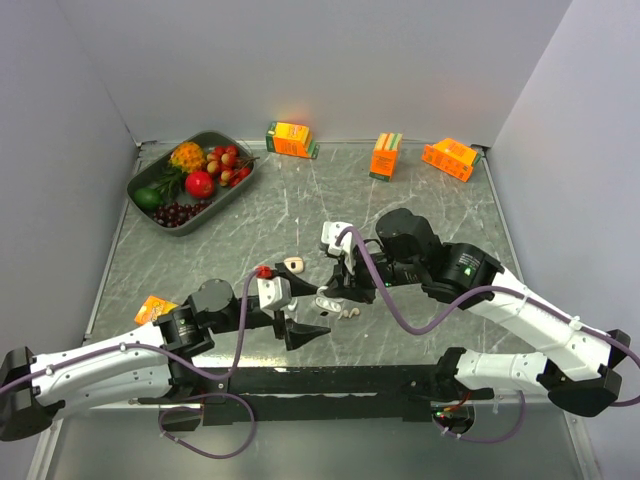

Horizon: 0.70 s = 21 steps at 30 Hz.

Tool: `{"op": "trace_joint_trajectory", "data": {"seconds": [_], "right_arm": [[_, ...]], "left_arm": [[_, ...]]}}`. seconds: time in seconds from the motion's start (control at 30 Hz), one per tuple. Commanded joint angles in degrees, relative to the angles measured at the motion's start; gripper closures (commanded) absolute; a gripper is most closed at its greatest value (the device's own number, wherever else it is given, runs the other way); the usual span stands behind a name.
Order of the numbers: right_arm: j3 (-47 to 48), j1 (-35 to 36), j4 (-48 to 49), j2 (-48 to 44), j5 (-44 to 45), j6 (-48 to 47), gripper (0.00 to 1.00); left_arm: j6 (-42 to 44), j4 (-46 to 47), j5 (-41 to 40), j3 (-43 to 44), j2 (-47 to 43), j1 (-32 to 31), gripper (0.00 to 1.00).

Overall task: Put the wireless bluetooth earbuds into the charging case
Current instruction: Adjust the charging case.

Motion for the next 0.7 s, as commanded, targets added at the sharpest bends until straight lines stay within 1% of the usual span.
{"op": "trace_joint_trajectory", "data": {"seconds": [0.0,0.17,0.23,0.27,0.37,0.53,0.57,0.67], "right_arm": [[-0.7,0.8,3.2,-0.2,1.5,-0.8,1.00],[-1.1,1.1,3.4,0.4,2.5,-1.2,1.00],[-1.2,1.1,3.5,0.5,2.7,-1.4,1.00],[-1.1,1.2,3.5,0.6,2.8,-1.5,1.00],[-0.9,1.3,3.2,1.0,3.0,-1.7,1.00],[-1.4,1.4,3.8,1.0,3.2,-1.4,1.00],[-1.4,1.5,3.8,0.9,3.5,-1.5,1.00],[-1.7,1.5,4.2,0.7,4.0,-1.3,1.00]], "left_arm": [[-0.4,3.0,3.8,1.5,0.4,0.3,0.23],[-0.5,2.2,4.5,2.5,1.2,0.3,0.33],[-0.6,2.3,4.7,2.6,1.5,0.4,0.38],[-0.6,2.2,4.8,2.8,1.6,0.4,0.45],[-0.6,2.2,4.4,3.1,1.8,0.4,0.49],[-1.2,2.7,3.7,3.3,1.9,0.4,0.44],[-1.4,2.7,3.6,3.4,2.1,0.4,0.40],[-1.9,3.0,3.5,3.3,2.2,0.4,0.35]]}}
